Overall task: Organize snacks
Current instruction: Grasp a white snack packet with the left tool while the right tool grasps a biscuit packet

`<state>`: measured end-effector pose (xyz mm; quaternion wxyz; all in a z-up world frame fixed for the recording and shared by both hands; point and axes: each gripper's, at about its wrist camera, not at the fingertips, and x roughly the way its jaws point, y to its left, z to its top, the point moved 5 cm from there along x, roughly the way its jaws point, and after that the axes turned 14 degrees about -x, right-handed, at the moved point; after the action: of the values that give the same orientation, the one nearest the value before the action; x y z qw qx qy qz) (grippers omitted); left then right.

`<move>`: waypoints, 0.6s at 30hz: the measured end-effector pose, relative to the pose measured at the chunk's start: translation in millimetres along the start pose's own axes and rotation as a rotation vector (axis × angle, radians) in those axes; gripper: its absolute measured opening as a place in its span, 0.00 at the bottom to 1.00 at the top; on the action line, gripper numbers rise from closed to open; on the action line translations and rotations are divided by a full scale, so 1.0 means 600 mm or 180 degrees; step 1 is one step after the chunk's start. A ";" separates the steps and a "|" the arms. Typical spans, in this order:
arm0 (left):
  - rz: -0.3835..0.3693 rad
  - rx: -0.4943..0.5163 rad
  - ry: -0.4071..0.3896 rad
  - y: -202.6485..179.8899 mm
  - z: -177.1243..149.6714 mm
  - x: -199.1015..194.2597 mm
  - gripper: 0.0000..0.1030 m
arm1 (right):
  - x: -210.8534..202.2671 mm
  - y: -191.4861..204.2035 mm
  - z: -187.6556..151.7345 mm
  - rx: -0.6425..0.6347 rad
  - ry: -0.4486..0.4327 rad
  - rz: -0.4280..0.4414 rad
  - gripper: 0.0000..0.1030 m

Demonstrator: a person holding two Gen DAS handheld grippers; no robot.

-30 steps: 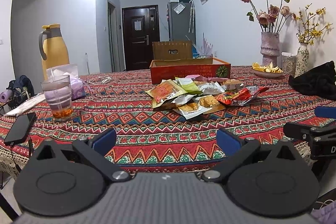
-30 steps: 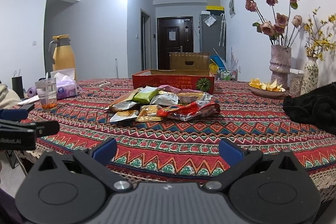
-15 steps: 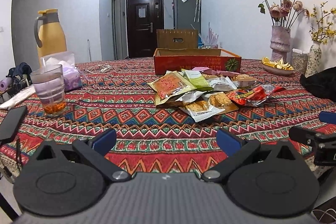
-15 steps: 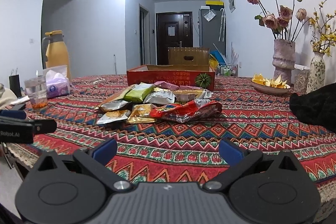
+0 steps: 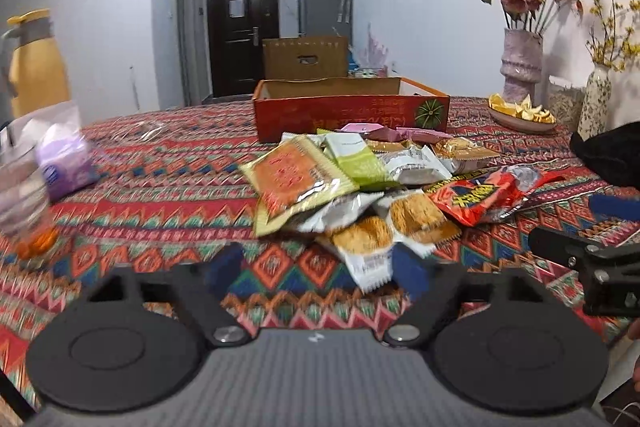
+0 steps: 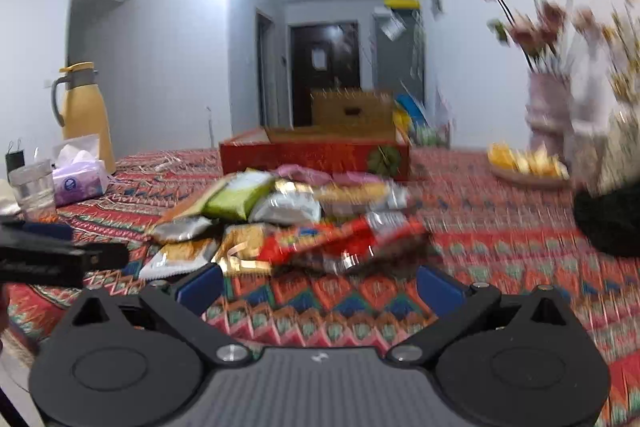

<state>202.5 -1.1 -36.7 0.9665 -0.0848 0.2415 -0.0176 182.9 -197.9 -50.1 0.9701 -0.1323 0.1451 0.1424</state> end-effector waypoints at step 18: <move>-0.0392 -0.0043 0.0438 0.045 0.019 0.058 0.04 | 0.086 0.062 0.049 0.0054 0.0183 0.0658 0.99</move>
<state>238.6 24.8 -47.7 0.9442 -0.1046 0.3017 -0.0812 225.8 -142.7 -47.4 0.9468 -0.1124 0.1869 0.2365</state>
